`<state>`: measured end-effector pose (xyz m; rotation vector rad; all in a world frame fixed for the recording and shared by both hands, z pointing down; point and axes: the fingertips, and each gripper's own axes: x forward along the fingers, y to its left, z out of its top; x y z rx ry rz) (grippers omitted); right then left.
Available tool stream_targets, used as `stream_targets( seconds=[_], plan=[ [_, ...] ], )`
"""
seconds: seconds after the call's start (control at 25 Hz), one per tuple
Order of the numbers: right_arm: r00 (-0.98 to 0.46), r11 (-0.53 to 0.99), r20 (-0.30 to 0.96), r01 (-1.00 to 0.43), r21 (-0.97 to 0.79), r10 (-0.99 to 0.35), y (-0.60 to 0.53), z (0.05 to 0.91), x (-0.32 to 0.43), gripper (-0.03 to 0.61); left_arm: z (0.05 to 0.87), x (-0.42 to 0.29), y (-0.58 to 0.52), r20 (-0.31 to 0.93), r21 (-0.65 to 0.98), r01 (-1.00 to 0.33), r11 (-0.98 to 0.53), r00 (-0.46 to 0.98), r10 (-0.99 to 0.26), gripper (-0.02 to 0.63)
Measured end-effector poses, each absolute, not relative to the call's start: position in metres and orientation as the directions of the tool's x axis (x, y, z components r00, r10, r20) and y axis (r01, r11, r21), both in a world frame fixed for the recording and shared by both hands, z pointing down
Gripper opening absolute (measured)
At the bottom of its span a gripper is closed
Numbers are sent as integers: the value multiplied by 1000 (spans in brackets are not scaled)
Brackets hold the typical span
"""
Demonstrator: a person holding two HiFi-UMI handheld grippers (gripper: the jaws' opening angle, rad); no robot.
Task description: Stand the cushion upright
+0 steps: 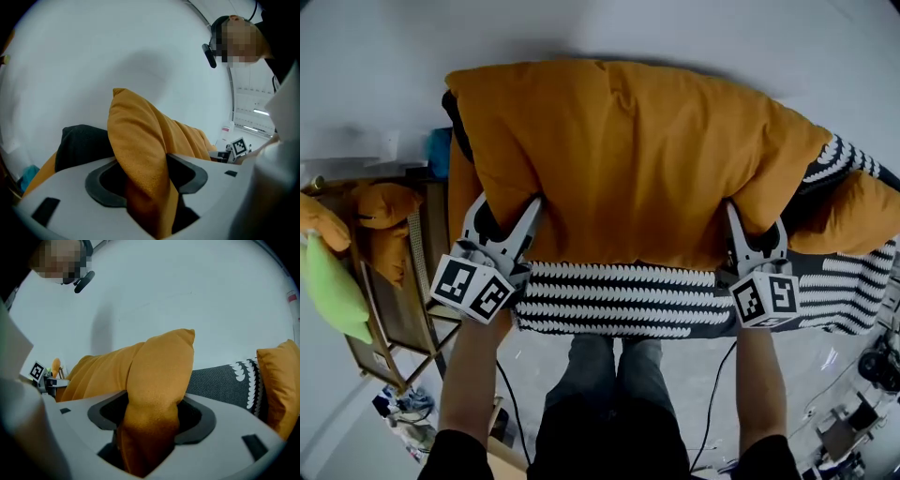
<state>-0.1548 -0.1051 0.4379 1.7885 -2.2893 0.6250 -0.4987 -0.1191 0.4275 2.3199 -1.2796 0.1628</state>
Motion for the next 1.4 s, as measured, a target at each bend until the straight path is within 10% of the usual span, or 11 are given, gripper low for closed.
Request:
stream_targets(
  seconds=[0.48,1.4],
  plan=[
    [-161,110,633,-987,-119,-757,-102,543,-138,391,543,-506,-123,587,288,-884,-367,466,-662,342],
    [-55,15,575,-997,-74,-816,-35,485,-149,448,480,-519,-54,508,276,-904,-328,427,-748,374]
  ],
)
